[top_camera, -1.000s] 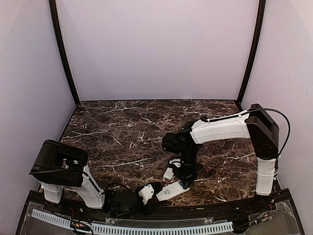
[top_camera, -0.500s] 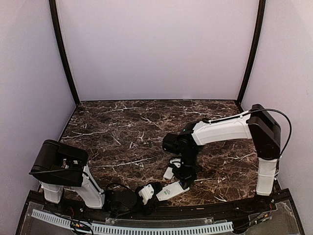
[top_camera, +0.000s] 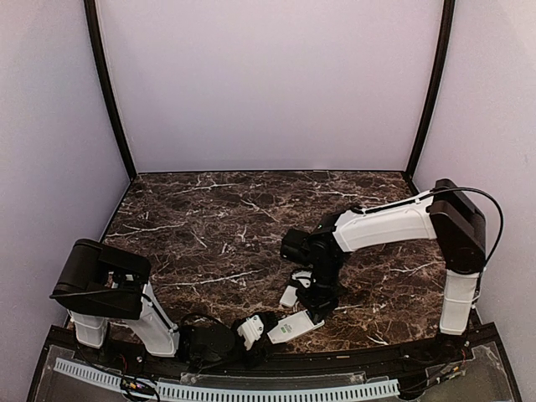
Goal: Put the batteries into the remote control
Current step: Load the battery into the battery compartment.
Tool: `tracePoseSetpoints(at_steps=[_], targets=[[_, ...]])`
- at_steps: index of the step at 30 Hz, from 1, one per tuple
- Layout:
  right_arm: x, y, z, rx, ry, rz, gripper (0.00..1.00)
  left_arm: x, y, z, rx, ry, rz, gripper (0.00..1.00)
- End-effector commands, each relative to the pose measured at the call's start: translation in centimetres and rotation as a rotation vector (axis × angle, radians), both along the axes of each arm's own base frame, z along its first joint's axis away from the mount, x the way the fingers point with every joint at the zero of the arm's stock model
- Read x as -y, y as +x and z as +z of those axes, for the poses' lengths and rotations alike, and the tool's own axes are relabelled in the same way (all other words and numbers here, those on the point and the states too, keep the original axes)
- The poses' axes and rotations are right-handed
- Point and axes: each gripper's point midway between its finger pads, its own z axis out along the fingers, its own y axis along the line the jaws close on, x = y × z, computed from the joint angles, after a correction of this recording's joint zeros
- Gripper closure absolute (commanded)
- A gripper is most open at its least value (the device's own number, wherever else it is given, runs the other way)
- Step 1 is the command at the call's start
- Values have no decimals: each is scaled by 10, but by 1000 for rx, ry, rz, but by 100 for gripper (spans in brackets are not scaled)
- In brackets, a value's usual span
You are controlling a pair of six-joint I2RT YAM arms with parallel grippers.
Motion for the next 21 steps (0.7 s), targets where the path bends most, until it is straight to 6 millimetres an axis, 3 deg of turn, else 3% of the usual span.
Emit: tracePoseSetpoints(at_steps=[1, 12, 21], targets=[[-34, 30, -27, 151, 99, -23, 82, -17, -8, -41, -18, 165, -44, 100], [-28, 27, -3, 173, 102, -23, 79, -18, -8, -41, -19, 167, -45, 100], [-25, 23, 0, 161, 96, -17, 78, -17, -8, -41, -19, 167, -47, 100]])
